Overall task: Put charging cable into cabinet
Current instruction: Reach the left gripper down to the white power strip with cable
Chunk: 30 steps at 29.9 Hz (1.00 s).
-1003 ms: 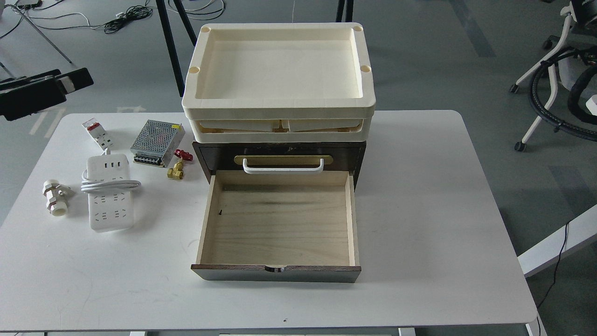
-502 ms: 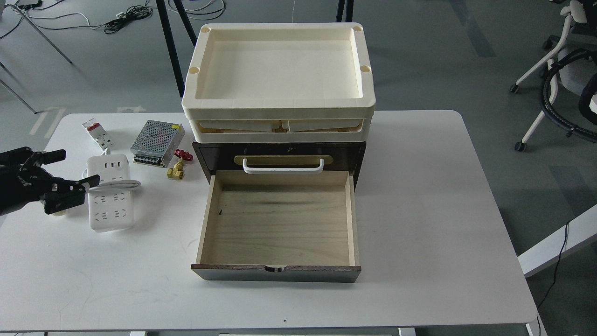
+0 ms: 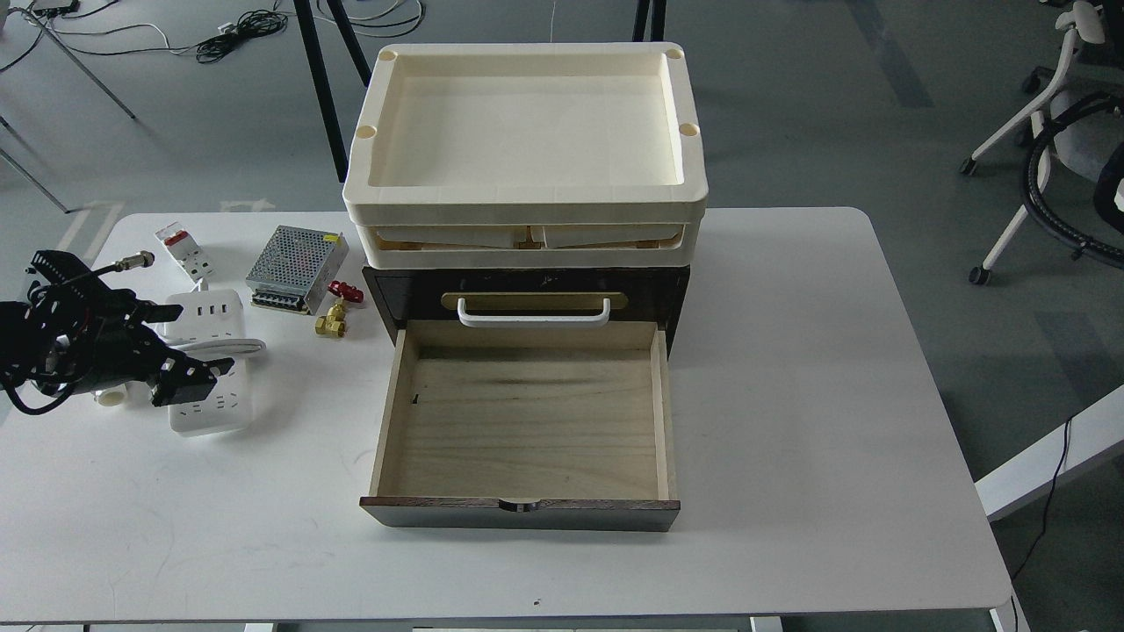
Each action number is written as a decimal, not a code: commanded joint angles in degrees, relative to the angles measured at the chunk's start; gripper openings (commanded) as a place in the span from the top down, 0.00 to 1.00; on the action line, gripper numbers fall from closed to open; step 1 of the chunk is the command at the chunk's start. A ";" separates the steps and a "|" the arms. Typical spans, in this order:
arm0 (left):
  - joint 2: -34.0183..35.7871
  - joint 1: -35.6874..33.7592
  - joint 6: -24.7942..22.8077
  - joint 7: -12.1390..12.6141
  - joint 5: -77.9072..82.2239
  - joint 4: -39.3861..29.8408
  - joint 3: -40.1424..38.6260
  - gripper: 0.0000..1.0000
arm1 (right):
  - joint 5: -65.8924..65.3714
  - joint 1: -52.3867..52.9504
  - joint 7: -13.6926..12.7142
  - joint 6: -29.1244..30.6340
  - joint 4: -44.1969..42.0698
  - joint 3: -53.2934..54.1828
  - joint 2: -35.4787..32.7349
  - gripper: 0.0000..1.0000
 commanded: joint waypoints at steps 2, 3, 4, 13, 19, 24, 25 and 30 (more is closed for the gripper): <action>-2.90 -1.24 -3.97 0.00 0.24 1.46 0.15 0.02 | -0.02 -0.86 0.00 -0.03 -0.03 0.13 -0.11 0.01; -3.86 -1.33 -3.97 0.00 0.51 2.77 0.24 0.02 | -0.02 -0.86 0.00 -0.03 -0.03 0.13 -0.28 0.01; -4.83 -1.24 -3.97 0.00 1.03 4.18 0.33 0.02 | -0.02 -0.94 0.00 -0.03 -0.03 0.13 -0.37 0.01; -8.18 -1.06 -3.80 0.00 2.88 9.02 0.33 0.03 | -0.02 -1.12 0.09 -0.03 -0.03 0.22 -0.64 0.01; -10.55 -1.06 -3.80 0.00 5.25 13.41 0.59 0.06 | -0.02 -1.30 0.09 -0.03 -0.12 0.30 -0.64 0.01; -11.43 -1.06 -3.45 0.00 5.43 14.39 2.52 0.11 | -0.02 -1.30 0.09 0.05 -0.03 0.30 -0.64 0.01; -11.52 -1.06 -3.27 0.00 5.43 14.48 2.70 0.11 | -0.02 -1.30 0.09 0.05 0.06 0.30 -0.64 0.01; -11.61 -0.98 -3.18 0.00 5.43 15.00 2.79 0.14 | -0.02 -1.30 0.09 0.23 0.06 0.30 -0.64 0.01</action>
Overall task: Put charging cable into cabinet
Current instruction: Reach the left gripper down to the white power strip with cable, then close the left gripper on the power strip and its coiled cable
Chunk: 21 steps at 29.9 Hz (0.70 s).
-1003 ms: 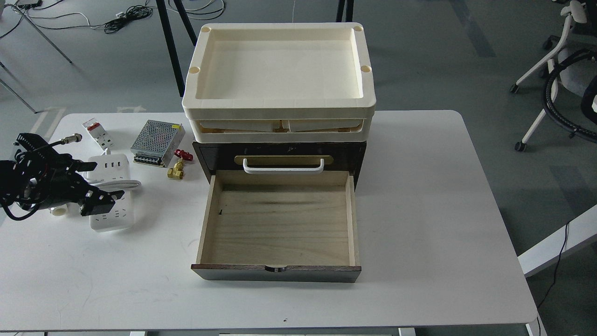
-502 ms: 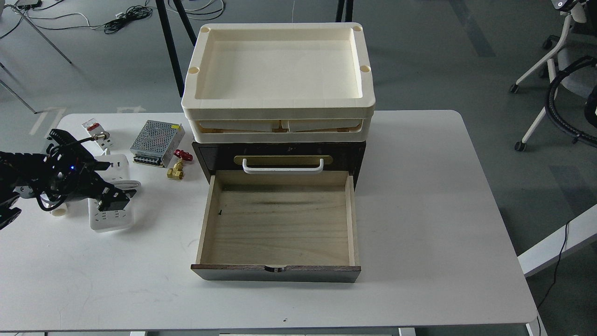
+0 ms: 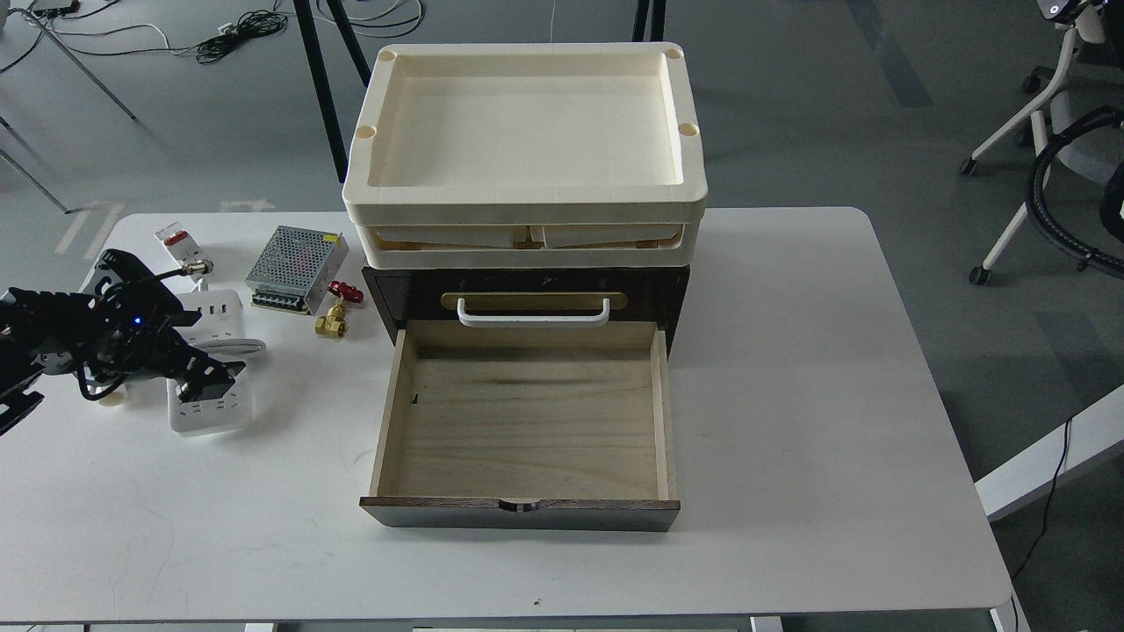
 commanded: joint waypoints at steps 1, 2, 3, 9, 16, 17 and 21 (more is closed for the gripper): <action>-0.08 0.17 0.12 0.00 0.00 0.13 0.03 0.16 | 0.00 0.00 0.09 0.12 0.02 0.01 0.01 0.01; -0.08 0.09 0.12 0.00 0.00 0.13 0.03 0.19 | 0.00 0.00 0.09 0.12 0.02 0.01 -0.08 0.01; 0.01 0.09 0.21 0.00 0.00 0.22 0.12 0.24 | 0.00 0.00 0.09 0.12 0.02 0.01 -0.08 0.01; -0.17 0.26 2.23 0.00 0.09 2.41 0.12 0.28 | 0.00 0.00 0.18 0.21 0.02 0.01 -0.08 0.01; -0.87 0.53 3.28 0.00 0.96 3.73 0.21 0.31 | 0.00 0.00 0.18 0.21 -0.16 0.01 -0.17 0.01; -0.87 0.53 3.37 0.00 1.14 3.99 0.21 0.31 | 0.00 0.00 0.18 0.21 -0.24 0.01 -0.17 0.01; -0.87 0.70 4.42 0.00 1.14 4.00 0.21 0.34 | 0.00 0.00 0.27 0.21 -0.24 0.01 -1.05 0.01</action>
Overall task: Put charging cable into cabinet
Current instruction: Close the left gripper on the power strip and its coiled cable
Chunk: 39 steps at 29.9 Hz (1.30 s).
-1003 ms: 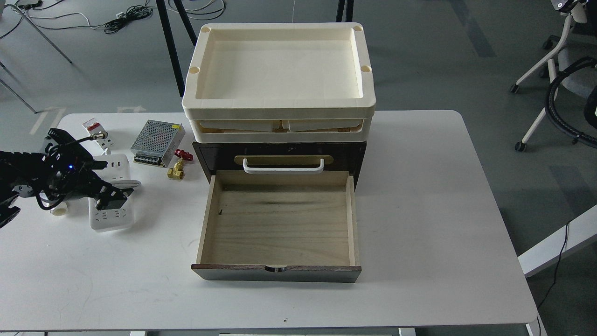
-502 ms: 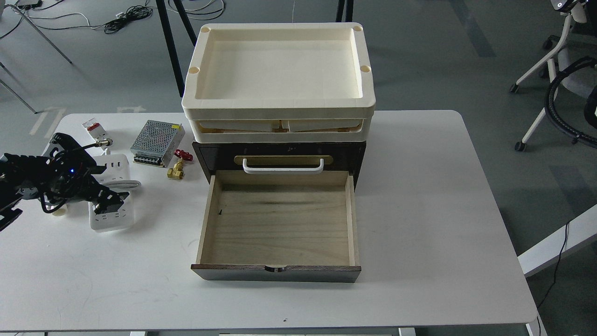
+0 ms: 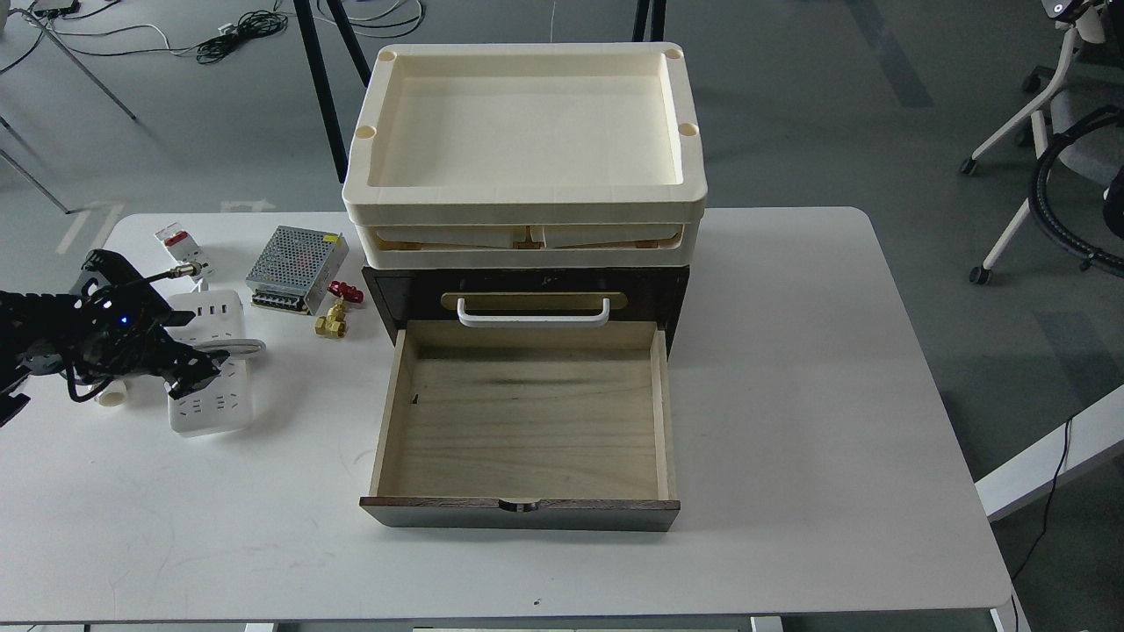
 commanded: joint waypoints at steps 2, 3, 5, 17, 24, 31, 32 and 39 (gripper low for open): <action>-0.10 0.12 1.16 0.00 0.06 0.07 0.00 0.36 | 0.00 -0.08 0.03 -0.01 -0.02 -0.01 -0.55 0.01; -0.18 0.20 1.17 0.00 0.06 0.07 0.00 0.37 | 0.00 -0.08 0.03 -0.01 -0.11 -0.01 -0.55 0.01; -0.19 0.47 1.17 0.00 0.06 0.07 0.17 0.39 | 0.00 -0.35 0.03 -0.01 -0.11 -0.01 -0.64 0.01; -0.36 0.64 1.96 0.00 0.05 0.07 0.70 0.49 | 0.00 -0.61 0.20 -0.09 -0.29 -0.01 -1.78 0.01; -0.62 0.82 1.96 0.00 0.06 0.15 0.96 0.59 | 0.00 -0.61 0.20 -0.09 -0.29 -0.01 -1.78 0.01; -0.62 0.82 2.57 0.00 -0.03 0.15 1.40 0.71 | 0.00 -0.61 0.29 -0.09 -0.29 -0.01 -1.78 0.01; -0.62 0.82 2.92 0.00 0.05 0.15 1.40 0.73 | 0.00 -0.61 0.29 -0.09 -0.29 -0.01 -1.78 0.01; -1.41 0.73 3.36 0.00 -0.03 1.47 1.40 0.79 | 0.00 -0.70 0.29 -0.18 -0.38 0.08 -1.78 0.01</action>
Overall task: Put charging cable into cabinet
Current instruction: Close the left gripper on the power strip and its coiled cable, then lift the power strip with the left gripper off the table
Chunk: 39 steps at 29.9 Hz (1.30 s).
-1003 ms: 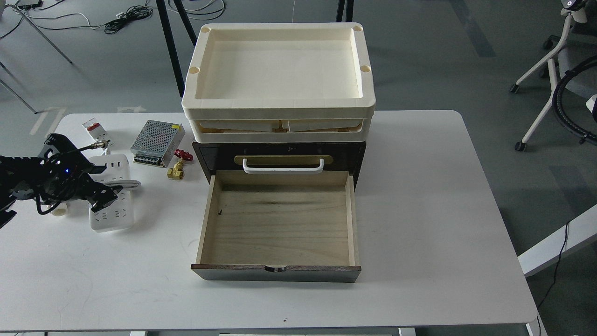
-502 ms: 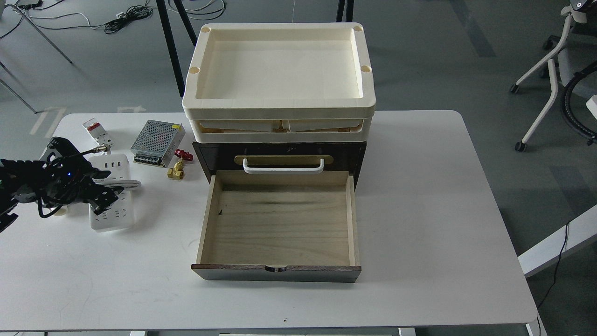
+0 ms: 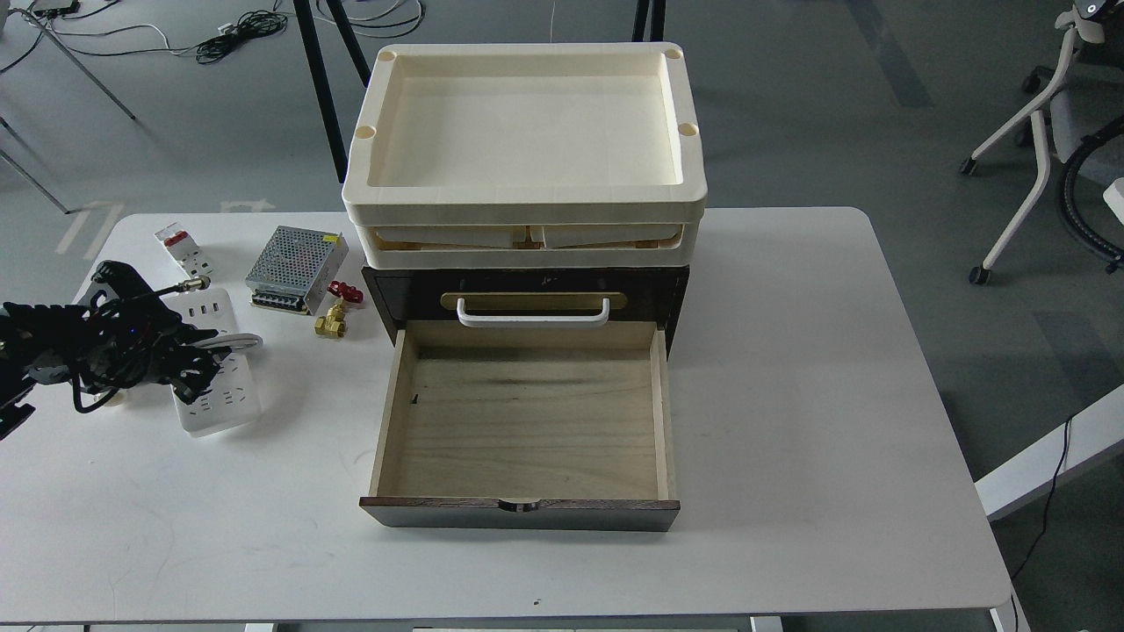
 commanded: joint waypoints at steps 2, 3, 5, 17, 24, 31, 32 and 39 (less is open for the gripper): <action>-1.00 0.00 0.83 0.00 0.01 1.51 0.00 0.80 | 0.00 -0.09 0.00 -0.02 -0.08 0.08 0.01 0.01; -1.09 0.00 1.36 0.00 0.01 1.95 0.00 0.81 | 0.00 -0.09 0.00 -0.02 -0.08 0.08 0.01 0.01; -1.53 0.00 2.06 0.00 -0.08 2.74 0.43 0.84 | 0.00 -0.09 0.00 -0.02 -0.08 0.08 0.01 0.01; -1.80 -0.09 4.09 0.00 -0.08 4.68 0.87 0.88 | 0.00 -0.09 0.00 -0.02 0.01 0.08 0.10 0.01; -1.80 -0.70 5.14 0.00 -0.34 4.68 0.79 0.89 | 0.00 -0.09 0.00 -0.02 -0.08 0.08 0.01 0.01; 0.31 -4.56 5.14 0.00 -0.70 4.41 0.79 0.89 | 0.00 -0.09 0.00 -0.02 0.01 0.08 0.10 0.01; 1.36 -5.00 5.23 0.00 -0.70 4.15 0.79 0.89 | 0.00 -0.09 0.00 -0.02 0.01 0.08 0.10 0.01; 7.60 -7.38 4.97 0.00 -0.52 4.24 0.79 0.89 | 0.00 -0.09 0.00 -0.10 0.01 0.17 0.01 0.01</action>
